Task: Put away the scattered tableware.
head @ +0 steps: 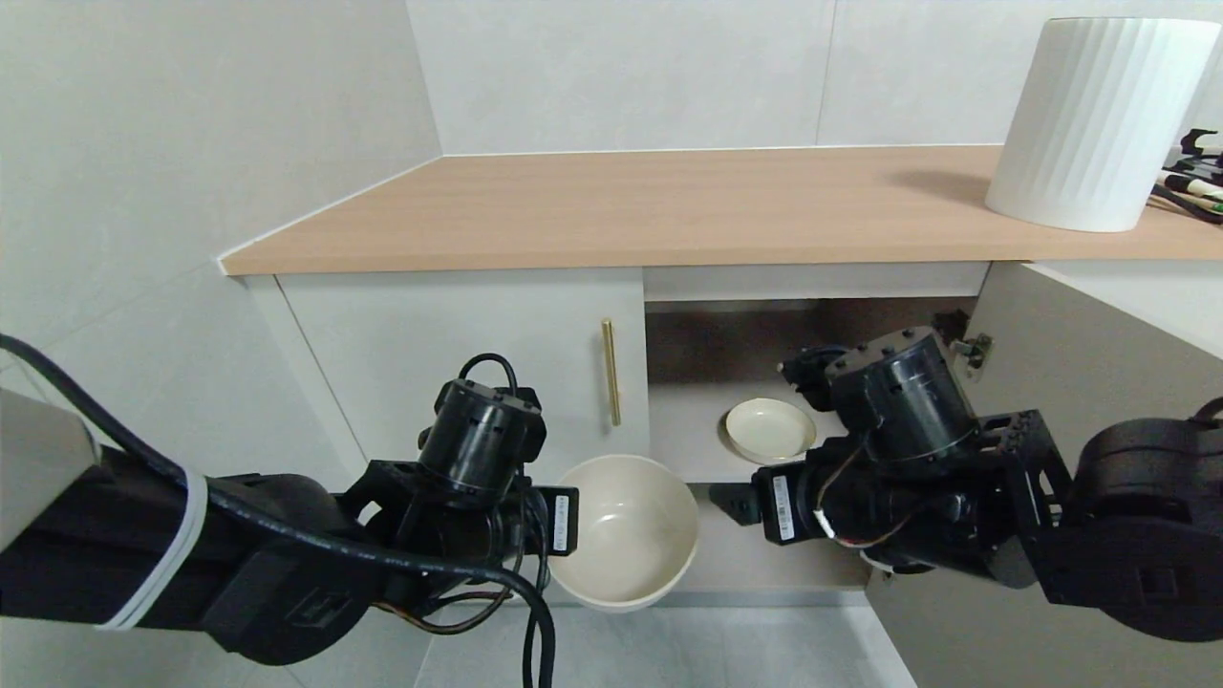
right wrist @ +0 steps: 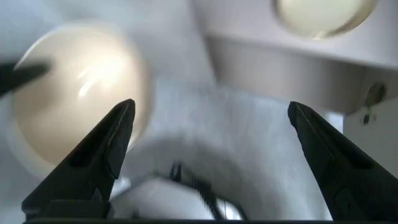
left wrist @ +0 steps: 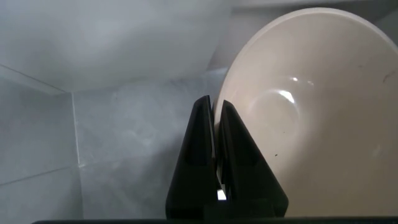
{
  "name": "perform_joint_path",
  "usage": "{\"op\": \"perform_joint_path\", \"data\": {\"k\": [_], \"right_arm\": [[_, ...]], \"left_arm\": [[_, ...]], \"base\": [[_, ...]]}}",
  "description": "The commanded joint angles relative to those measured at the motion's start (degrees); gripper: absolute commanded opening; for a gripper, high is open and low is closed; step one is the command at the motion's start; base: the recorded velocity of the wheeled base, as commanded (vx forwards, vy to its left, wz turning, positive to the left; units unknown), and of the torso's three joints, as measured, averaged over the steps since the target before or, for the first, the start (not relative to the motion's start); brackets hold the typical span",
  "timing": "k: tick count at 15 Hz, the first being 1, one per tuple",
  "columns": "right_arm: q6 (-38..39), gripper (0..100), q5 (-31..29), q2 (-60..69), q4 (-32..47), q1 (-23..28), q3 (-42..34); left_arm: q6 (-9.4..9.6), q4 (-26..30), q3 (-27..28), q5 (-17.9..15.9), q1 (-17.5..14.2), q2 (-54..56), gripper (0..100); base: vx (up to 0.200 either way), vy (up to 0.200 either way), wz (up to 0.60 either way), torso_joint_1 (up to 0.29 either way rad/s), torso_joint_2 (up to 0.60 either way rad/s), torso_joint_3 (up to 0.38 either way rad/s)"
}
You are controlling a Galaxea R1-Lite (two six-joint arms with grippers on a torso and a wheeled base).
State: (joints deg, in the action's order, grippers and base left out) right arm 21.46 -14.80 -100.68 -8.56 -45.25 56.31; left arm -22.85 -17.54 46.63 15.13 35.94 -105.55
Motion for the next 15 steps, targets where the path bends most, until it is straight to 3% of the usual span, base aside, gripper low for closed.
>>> {"op": "perform_joint_path", "data": {"k": [1,6,10,11,15], "right_arm": [[-0.2,100,0.0,-1.1,0.3,-1.8,-0.2],[0.2,100,-0.2,-7.4,-0.2,-2.4,0.8],[1.5,100,-0.6,-9.6,-1.8,-2.3,1.5],[1.5,0,-0.6,-10.0,-2.3,-2.3,1.5],[1.5,0,-0.6,-10.5,-2.5,-2.4,1.4]], "left_arm": [[-0.01,0.0,-0.2,0.1,1.0,-0.5,0],[0.08,-0.1,-1.0,0.2,2.8,1.0,0],[1.75,-1.0,-2.6,0.4,4.4,2.4,0],[1.84,-1.6,-2.8,0.4,4.5,2.4,0],[2.19,-2.2,-3.1,0.4,4.5,2.5,0]], "base": [[0.0,0.0,0.0,0.0,0.0,0.0],[0.0,0.0,0.0,0.0,0.0,0.0],[0.0,0.0,0.0,0.0,0.0,0.0],[0.0,0.0,0.0,0.0,0.0,0.0],[0.0,0.0,0.0,0.0,0.0,0.0]]}}
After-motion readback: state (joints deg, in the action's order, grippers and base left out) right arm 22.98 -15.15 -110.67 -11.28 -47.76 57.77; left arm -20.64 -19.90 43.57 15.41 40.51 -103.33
